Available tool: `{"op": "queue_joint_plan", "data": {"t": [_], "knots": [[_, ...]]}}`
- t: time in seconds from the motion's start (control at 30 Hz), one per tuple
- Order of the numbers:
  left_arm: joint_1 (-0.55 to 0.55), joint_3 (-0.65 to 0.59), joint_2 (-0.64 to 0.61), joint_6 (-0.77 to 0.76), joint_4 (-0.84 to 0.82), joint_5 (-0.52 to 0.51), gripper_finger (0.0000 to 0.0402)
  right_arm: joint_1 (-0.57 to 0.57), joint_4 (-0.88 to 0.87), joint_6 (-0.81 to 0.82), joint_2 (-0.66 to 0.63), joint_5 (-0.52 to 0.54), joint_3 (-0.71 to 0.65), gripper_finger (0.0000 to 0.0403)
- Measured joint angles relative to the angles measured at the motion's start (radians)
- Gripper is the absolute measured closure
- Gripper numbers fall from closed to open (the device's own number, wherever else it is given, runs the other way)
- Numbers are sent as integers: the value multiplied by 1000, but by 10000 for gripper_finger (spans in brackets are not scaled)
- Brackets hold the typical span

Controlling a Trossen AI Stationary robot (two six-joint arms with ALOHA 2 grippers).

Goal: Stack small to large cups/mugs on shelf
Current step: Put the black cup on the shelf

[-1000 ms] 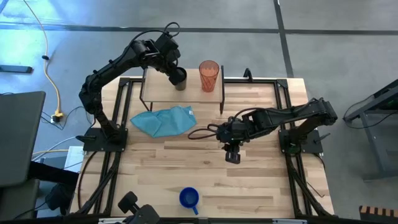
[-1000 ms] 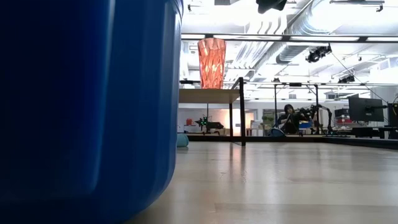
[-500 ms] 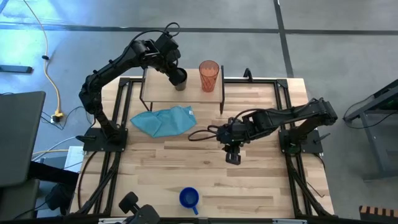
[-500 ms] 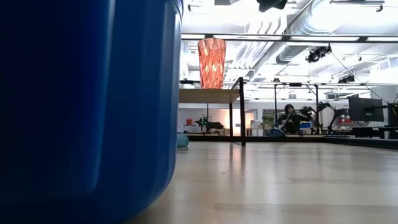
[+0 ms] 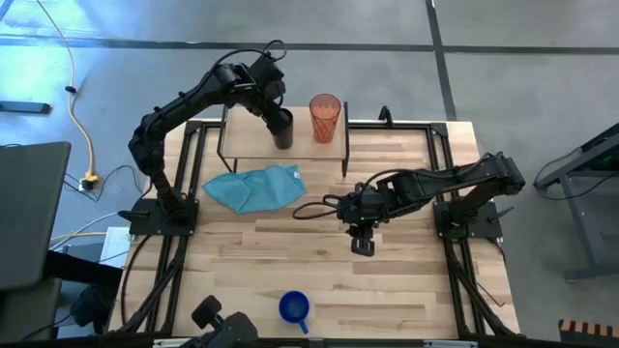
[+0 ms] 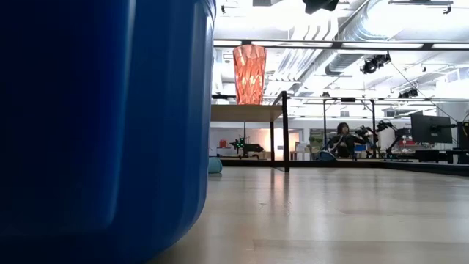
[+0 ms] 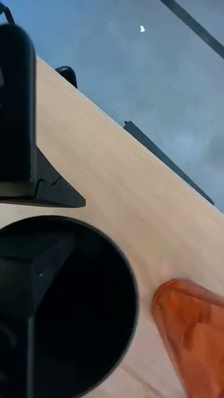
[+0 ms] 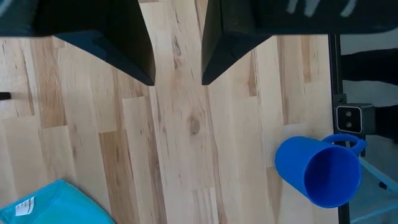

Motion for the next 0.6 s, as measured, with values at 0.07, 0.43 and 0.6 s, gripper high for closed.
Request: {"op": "queue_joint_plan", "data": {"t": [0.07, 0.43, 0.6], "knots": [[0, 0, 0, 0, 6, -23, 355, 4, 0, 0, 0, 0, 0, 281], [0, 0, 0, 3, 34, -8, 355, 9, 0, -26, 0, 17, 0, 281], [0, 0, 0, 3, 44, 16, 355, 9, 0, -26, 0, 21, 0, 281]]}}
